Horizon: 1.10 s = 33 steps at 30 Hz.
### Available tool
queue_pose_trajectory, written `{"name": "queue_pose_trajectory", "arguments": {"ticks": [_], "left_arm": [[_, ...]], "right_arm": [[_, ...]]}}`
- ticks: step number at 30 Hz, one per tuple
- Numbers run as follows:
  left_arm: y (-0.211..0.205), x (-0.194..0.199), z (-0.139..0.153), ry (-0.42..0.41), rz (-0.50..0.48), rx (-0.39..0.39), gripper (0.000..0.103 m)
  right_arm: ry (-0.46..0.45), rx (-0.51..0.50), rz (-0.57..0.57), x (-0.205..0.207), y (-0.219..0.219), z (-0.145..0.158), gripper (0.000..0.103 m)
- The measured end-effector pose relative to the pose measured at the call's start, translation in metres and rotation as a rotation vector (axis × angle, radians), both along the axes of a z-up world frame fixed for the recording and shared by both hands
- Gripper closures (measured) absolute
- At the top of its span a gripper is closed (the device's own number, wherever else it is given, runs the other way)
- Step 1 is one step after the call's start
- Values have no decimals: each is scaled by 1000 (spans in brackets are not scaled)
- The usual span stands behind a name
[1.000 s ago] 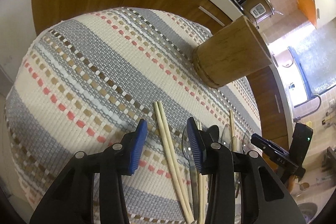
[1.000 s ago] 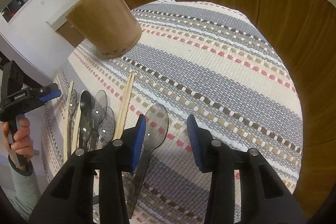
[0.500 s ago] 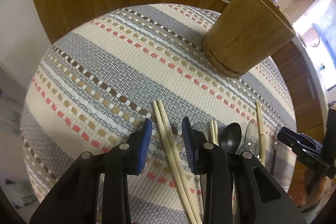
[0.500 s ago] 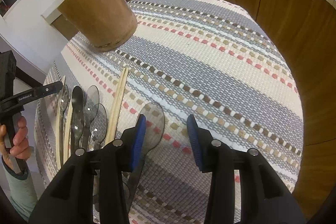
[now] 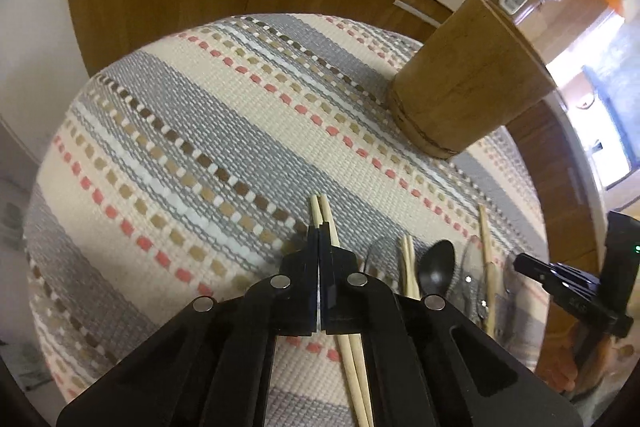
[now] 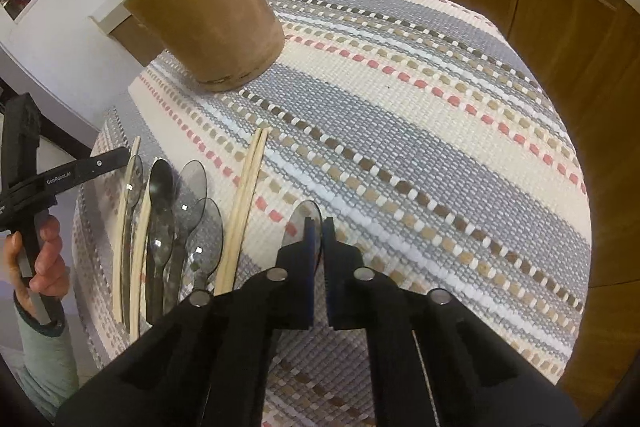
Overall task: Organize utensils
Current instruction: 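Lower the left tool onto the wooden chopsticks and close its fingers, then lift the chopsticks with the left tool toward the wooden holder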
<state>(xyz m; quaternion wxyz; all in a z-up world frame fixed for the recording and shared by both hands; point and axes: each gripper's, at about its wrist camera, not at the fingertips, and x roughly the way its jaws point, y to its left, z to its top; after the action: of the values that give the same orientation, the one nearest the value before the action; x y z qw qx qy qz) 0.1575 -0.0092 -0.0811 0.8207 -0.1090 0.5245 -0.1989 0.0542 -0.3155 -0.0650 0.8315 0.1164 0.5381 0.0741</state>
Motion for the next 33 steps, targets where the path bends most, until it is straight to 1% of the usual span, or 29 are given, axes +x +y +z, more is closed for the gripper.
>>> {"name": "queue_pose_trajectory", "arguments": {"ticks": [2,7,9,11,13,14,15,16,17,18,20,21,22,24,27,28,29,30,31,33], "left_arm": [[4,-6,3,-21,-13,-41,103],[10,-25,19,-90,-37,-100,103],[10,-27,24,-101,-40,-94,103],[9,-25,25,-100,-48,-90,103],[12,-23,22,-75,-47,-65,85],[12,-20,20,-64,-50,-67,58],[9,-17,19,-56,-45,-62,49],[6,-16,17,-61,-34,-46,49],[4,-15,16,-62,-33,-26,52],[3,-12,14,-55,-33,-12,62],[-4,-7,6,-15,-45,9,72],[-5,-5,3,-6,-46,13,73],[-8,-5,4,-21,-48,34,73],[-11,-5,5,-23,-57,76,73],[-25,-5,4,-49,-58,156,73],[-32,-6,3,-67,-55,195,73],[-41,-8,2,-86,-54,248,76],[-46,-10,1,-103,-48,290,90],[-48,-10,1,-110,-43,303,91],[-43,-9,1,-104,-29,282,94]], "right_arm": [[-24,-14,0,-5,0,5,101],[-87,-46,4,-17,1,21,101],[-96,-49,5,-18,0,24,101],[-95,-27,12,-17,-2,23,101],[-101,-26,6,-17,-4,23,101],[-103,-22,3,-17,-6,21,101],[-95,-11,2,-17,-7,19,100],[-85,14,4,-16,-8,16,99],[-82,30,7,-15,-8,15,99],[-80,26,8,-14,-8,14,99],[-74,16,16,-13,-7,11,99],[-68,24,19,-13,-6,9,99],[-61,36,21,-12,-7,7,99],[-58,46,17,-12,-7,5,96],[-64,33,7,-12,-7,5,90],[-65,31,3,-12,-8,5,89],[-64,28,-3,-11,-9,5,86],[-64,28,-6,-11,-10,5,84],[-64,32,-7,-11,-11,5,83],[-60,40,-7,-11,-13,6,78]]}}
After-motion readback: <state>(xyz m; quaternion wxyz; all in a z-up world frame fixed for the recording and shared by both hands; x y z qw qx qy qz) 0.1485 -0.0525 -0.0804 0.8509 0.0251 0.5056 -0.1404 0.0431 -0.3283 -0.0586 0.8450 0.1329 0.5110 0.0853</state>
